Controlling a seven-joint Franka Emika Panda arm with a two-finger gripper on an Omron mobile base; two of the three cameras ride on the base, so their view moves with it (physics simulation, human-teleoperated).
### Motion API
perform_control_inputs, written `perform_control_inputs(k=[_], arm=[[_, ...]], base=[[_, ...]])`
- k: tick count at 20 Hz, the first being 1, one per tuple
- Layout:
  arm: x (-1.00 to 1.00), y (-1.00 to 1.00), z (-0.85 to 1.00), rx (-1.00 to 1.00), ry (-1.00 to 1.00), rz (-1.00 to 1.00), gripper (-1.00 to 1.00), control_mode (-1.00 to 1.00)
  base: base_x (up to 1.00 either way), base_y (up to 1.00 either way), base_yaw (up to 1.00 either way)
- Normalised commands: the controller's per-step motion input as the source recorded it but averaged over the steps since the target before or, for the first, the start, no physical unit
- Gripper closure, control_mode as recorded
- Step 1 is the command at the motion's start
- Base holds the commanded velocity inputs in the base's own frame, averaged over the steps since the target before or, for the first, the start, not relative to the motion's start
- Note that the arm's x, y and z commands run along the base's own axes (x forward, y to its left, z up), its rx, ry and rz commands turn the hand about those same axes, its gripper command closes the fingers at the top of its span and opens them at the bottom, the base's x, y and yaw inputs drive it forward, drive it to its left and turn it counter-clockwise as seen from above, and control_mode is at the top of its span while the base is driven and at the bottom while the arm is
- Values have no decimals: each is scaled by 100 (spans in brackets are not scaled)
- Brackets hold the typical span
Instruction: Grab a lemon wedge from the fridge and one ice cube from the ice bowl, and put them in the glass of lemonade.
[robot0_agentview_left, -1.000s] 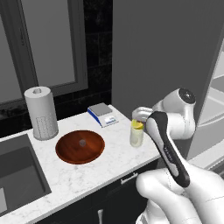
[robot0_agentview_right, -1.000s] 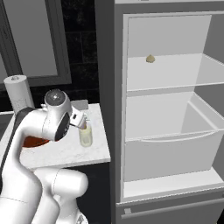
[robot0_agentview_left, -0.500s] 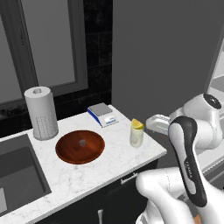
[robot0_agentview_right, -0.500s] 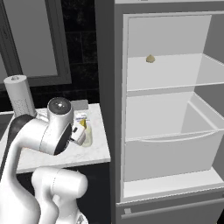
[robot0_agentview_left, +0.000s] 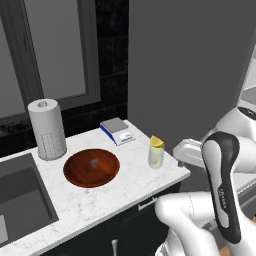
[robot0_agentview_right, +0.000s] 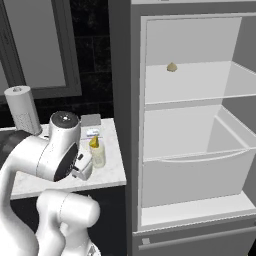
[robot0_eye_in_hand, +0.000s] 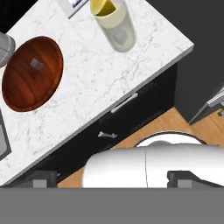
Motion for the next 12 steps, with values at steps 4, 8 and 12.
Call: perform_control_inputs(k=[4, 8, 12], arm=[[-2, 37, -2, 0, 0, 0, -100, -100], [0, 63, 18, 0, -3, 0, -100, -100], [2, 49, 21, 0, -14, 0, -100, -100]], base=[[0, 0, 0], [0, 0, 0], [0, 0, 0]])
